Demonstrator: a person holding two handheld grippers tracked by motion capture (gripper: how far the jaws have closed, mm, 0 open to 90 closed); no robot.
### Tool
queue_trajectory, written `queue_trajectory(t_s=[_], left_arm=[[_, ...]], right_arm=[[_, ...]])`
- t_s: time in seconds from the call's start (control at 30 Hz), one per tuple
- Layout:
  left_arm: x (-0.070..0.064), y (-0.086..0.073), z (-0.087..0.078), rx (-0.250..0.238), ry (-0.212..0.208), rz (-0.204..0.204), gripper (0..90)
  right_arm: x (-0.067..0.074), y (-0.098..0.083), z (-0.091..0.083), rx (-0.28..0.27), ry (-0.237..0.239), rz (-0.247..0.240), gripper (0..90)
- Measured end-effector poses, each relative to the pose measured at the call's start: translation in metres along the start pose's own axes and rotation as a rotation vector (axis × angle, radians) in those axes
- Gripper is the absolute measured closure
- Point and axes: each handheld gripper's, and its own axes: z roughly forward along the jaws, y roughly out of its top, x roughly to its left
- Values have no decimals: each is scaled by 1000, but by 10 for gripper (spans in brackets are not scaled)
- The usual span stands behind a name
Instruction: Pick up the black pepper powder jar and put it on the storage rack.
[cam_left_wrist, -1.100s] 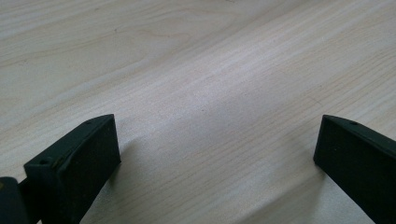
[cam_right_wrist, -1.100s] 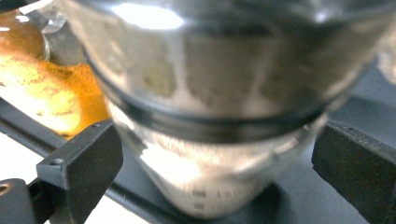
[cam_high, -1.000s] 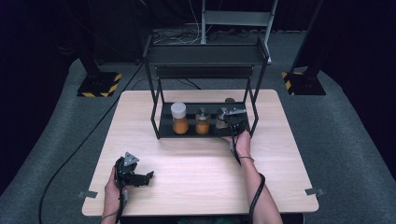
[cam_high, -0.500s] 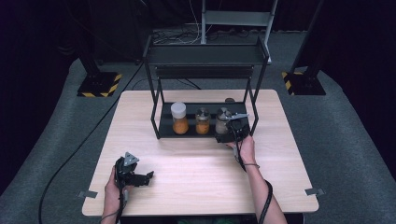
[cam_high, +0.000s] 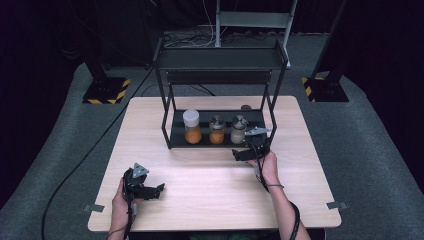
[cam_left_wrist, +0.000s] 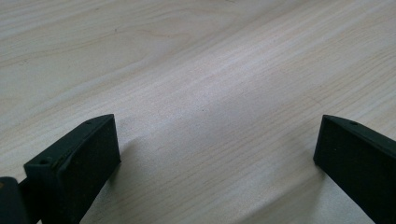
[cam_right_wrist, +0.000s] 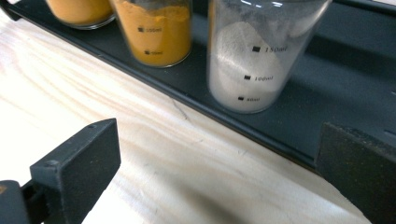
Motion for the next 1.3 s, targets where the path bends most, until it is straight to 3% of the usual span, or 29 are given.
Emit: queue_trajectory(t_s=[0.23,0.37,0.43,0.8,1.3], left_arm=[[0,0,0,0,0,0,1],[0,0,0,0,0,0,1],[0,0,0,0,0,0,1],[0,0,0,0,0,0,1],[0,0,0,0,0,0,1]], right_arm=[[6,-12,-17,-19,21,-1,0],[13,-22,-24,-2,-21,-54,0],[16,-28,-27,-1,-14,-61,0],[26,-67,-46,-12,37,-38,0],[18,-106,-73,-30,27,-9,0]])
